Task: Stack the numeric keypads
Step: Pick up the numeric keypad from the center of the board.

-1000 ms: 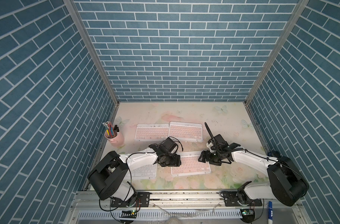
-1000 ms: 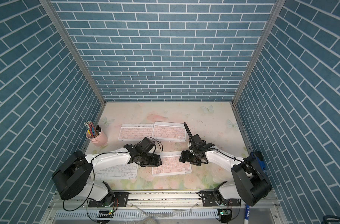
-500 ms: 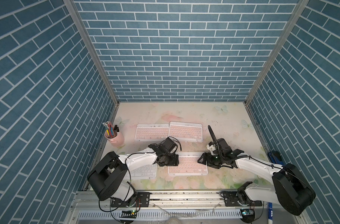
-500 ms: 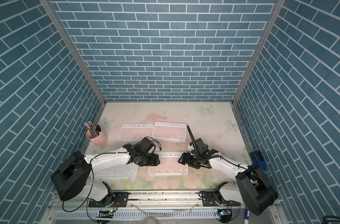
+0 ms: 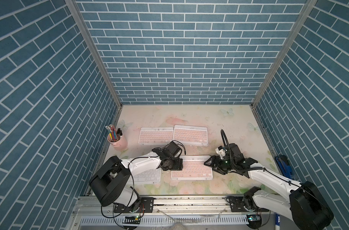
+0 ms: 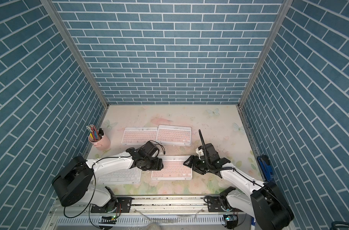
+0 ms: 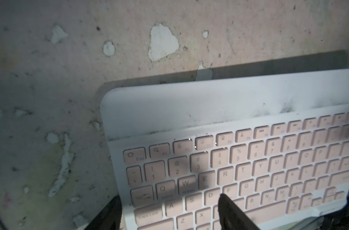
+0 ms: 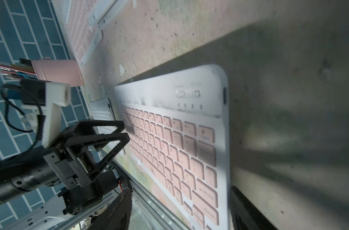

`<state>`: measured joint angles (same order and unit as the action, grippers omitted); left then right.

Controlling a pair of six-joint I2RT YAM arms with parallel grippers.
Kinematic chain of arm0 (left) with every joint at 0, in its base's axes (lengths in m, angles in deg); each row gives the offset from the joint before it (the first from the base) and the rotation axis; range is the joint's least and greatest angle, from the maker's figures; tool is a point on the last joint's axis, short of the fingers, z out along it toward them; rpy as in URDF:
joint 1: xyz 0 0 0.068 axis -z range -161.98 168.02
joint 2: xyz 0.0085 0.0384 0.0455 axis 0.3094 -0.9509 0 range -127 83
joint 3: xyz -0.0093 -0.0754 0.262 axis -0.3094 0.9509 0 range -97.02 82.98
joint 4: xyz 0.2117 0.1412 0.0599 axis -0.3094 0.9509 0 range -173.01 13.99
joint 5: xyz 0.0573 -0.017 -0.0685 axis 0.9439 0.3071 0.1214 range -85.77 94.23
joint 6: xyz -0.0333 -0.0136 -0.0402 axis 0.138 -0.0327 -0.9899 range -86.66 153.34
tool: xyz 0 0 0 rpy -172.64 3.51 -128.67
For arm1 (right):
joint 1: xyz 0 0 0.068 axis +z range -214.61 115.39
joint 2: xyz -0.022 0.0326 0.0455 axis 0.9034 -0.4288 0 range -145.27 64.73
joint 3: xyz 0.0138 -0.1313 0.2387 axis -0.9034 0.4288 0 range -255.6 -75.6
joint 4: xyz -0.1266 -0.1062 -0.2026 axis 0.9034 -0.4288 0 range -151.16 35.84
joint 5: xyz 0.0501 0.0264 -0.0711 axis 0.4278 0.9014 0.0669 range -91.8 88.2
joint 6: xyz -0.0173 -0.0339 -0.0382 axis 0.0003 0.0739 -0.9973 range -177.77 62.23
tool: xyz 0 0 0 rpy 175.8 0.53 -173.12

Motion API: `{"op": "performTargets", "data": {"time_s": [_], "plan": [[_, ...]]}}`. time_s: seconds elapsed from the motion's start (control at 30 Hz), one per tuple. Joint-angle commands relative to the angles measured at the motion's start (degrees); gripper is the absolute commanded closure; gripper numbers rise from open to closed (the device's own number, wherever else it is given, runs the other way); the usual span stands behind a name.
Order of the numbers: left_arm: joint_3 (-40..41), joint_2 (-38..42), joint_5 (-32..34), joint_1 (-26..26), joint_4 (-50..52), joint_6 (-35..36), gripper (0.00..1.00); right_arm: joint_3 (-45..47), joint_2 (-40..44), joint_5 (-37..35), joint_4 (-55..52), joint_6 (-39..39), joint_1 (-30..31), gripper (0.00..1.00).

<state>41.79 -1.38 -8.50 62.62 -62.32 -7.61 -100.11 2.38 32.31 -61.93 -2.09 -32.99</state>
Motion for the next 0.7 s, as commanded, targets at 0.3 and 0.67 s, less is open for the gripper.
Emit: {"op": "performTargets", "data": {"time_s": [0.3,0.67], "plan": [[2.4,-2.2,-9.1,1.4,-6.2,0.4,0.23,-1.8,3.8,16.8,13.9,4.7,1.5,0.29],[2.3,-0.4,-8.0,1.4,-5.5,0.4,0.23,-4.2,6.9,14.8,2.4,-0.3,1.0,0.48]]}}
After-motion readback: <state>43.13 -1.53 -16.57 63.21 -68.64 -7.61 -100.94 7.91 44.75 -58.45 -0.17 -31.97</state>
